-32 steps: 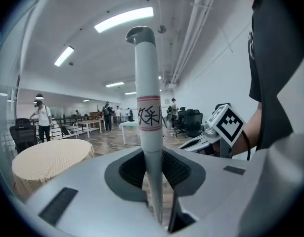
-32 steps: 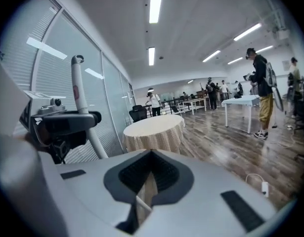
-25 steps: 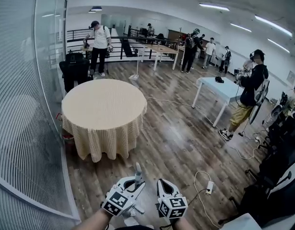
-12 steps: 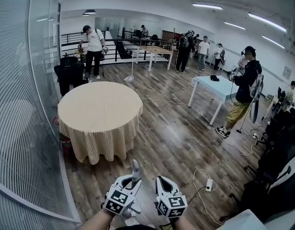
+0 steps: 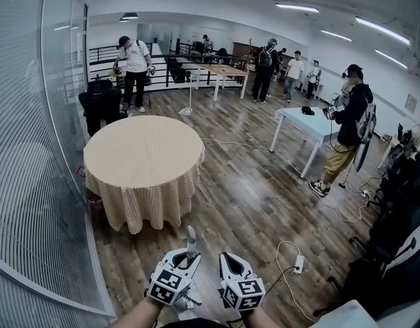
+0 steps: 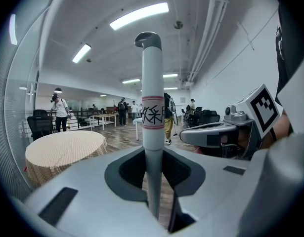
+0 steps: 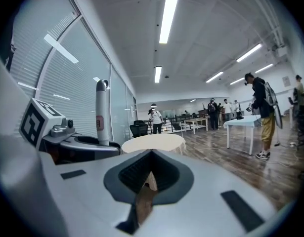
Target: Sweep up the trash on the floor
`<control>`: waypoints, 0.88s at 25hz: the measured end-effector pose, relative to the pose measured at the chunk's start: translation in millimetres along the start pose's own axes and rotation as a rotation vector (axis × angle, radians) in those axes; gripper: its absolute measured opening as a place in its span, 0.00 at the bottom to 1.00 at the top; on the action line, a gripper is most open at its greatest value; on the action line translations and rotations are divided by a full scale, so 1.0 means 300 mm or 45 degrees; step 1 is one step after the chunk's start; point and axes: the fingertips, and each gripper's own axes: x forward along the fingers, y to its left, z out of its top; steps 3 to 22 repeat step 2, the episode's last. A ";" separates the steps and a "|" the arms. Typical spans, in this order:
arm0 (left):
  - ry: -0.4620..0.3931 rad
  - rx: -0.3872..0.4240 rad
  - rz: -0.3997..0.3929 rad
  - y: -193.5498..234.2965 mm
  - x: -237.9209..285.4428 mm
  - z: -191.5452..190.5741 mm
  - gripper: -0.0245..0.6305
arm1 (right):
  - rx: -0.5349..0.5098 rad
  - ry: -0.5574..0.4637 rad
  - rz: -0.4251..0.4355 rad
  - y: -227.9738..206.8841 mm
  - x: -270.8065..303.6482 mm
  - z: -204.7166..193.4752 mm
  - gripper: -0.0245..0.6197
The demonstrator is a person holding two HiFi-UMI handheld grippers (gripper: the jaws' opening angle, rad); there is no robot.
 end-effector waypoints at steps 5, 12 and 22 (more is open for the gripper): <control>0.010 -0.005 -0.005 -0.012 0.002 -0.012 0.15 | 0.010 0.011 0.004 -0.009 -0.006 -0.010 0.06; 0.010 -0.005 -0.005 -0.012 0.002 -0.012 0.15 | 0.010 0.011 0.004 -0.009 -0.006 -0.010 0.06; 0.010 -0.005 -0.005 -0.012 0.002 -0.012 0.15 | 0.010 0.011 0.004 -0.009 -0.006 -0.010 0.06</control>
